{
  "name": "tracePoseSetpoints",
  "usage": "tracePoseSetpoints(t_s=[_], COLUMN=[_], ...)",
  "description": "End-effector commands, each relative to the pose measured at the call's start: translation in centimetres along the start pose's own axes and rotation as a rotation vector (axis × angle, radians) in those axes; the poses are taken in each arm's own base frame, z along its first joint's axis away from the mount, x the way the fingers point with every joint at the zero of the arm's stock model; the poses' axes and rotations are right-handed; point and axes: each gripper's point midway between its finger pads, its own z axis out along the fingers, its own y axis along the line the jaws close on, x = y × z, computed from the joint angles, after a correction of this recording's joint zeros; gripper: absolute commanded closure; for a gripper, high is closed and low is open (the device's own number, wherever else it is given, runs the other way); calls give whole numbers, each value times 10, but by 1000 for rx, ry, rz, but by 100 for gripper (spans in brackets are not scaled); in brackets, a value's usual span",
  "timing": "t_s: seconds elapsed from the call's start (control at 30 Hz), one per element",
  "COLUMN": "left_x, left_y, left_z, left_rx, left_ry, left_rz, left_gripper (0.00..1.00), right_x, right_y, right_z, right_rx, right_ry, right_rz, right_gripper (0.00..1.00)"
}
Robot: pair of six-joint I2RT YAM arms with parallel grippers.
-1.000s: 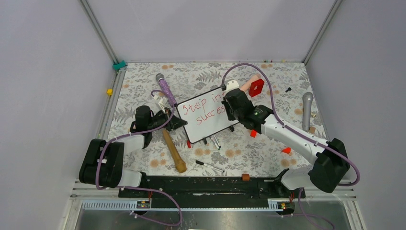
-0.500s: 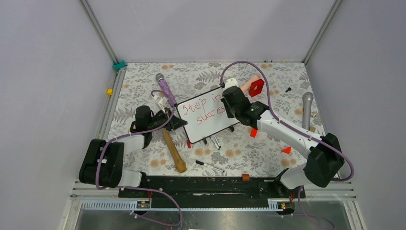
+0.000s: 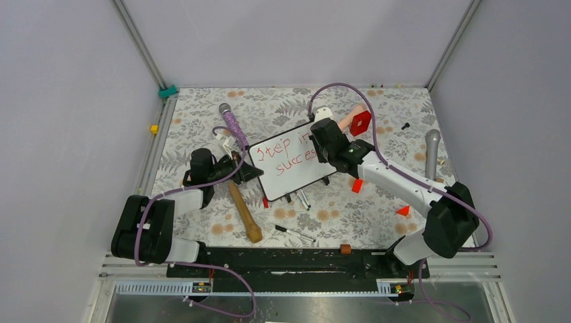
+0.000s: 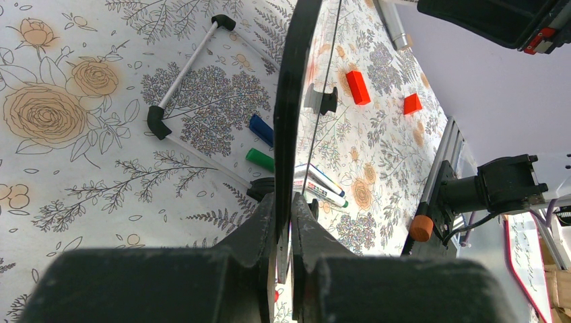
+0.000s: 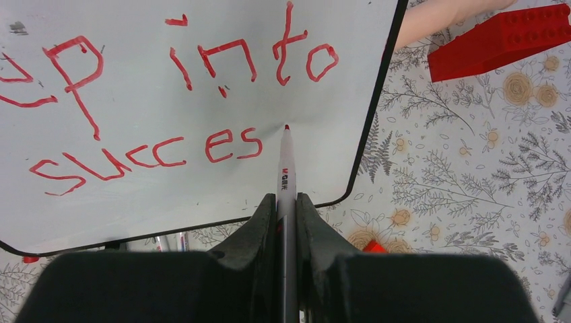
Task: Write a sentence on the whiteboard
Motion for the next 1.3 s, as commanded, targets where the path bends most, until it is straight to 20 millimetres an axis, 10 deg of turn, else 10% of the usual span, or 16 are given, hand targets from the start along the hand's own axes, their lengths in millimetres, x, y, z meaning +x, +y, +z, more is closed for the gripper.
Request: tracePoseSetpoints(t_s=[0.0,1.27], left_x=[-2,-2], left_y=[28,28], left_z=[0,0], left_rx=[-128,-128], left_ry=[-16,-17], left_rz=[1,4], left_gripper=[100,100], right_x=[-21,-1], right_y=[-8,9], right_z=[2,3], right_rx=[41,-63], right_ry=[-46,-13], right_rz=[24,15], right_gripper=[100,100])
